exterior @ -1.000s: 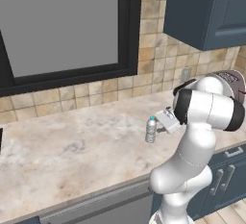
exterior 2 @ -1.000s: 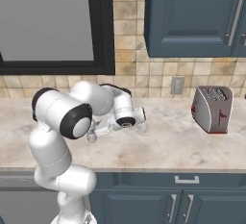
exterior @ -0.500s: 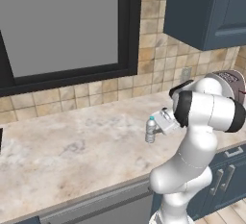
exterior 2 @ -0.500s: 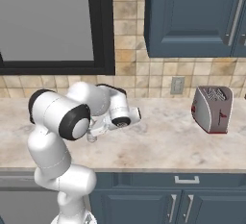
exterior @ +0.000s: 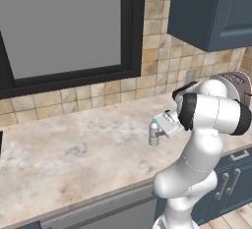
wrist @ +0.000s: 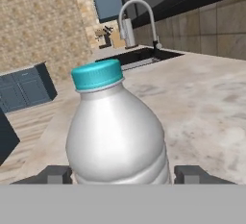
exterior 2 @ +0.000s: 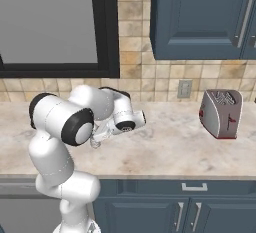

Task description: Place the drinks on the dining counter in a tight cluster.

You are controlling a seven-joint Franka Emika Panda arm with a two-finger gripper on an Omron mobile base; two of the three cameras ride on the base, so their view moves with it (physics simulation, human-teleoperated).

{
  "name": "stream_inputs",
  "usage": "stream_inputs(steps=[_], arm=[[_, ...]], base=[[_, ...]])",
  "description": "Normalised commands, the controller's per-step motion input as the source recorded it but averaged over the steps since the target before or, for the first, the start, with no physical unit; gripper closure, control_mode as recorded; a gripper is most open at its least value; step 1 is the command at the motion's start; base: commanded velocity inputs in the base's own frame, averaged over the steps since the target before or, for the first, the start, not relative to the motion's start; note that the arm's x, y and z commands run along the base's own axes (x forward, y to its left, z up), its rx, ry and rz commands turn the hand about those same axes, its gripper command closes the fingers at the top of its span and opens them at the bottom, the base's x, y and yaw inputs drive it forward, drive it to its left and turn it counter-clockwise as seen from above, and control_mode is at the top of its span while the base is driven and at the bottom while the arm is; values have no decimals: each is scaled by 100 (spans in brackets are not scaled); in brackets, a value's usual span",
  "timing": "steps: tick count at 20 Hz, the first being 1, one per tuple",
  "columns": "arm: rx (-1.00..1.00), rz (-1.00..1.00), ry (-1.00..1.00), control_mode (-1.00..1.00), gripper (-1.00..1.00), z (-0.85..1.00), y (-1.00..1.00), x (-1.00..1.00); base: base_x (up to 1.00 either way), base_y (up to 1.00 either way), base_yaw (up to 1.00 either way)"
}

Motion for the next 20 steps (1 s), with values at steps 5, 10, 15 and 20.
stream_inputs(steps=[5,10,15,20], arm=[[0,0,0,-100,100,0,0,0],[0,0,0,-100,100,0,0,0],[2,0,-4,-100,100,12,0,-18],[3,0,-8,-100,100,89,0,-43]], base=[[0,0,0],[0,0,0],[0,0,0],[0,0,0]])
